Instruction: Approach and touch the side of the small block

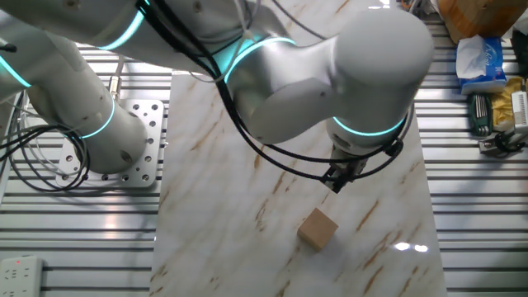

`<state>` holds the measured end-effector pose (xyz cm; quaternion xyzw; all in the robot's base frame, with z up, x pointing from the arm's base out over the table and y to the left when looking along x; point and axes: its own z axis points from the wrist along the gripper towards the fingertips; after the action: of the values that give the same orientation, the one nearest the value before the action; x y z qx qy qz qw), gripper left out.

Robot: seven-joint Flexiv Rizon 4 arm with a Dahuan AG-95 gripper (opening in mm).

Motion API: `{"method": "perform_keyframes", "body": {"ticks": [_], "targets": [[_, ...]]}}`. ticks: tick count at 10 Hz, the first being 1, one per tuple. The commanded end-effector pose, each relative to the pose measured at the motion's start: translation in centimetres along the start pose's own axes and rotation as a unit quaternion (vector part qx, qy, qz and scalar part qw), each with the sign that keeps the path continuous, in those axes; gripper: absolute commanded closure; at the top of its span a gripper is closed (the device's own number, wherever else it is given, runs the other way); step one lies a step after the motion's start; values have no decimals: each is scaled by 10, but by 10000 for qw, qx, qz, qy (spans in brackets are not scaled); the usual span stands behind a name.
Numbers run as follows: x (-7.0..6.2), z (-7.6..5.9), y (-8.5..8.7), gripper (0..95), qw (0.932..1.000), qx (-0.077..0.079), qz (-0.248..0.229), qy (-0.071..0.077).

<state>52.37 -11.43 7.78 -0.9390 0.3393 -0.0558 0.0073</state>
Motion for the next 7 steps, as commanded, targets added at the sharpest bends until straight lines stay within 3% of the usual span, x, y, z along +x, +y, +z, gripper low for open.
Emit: {"method": "perform_keyframes", "body": {"ticks": [1, 7], "targets": [[0, 0, -1, 950, 9996, -78, -246, -121], [2, 4, 5, 950, 9987, -32, -496, -92]]}}
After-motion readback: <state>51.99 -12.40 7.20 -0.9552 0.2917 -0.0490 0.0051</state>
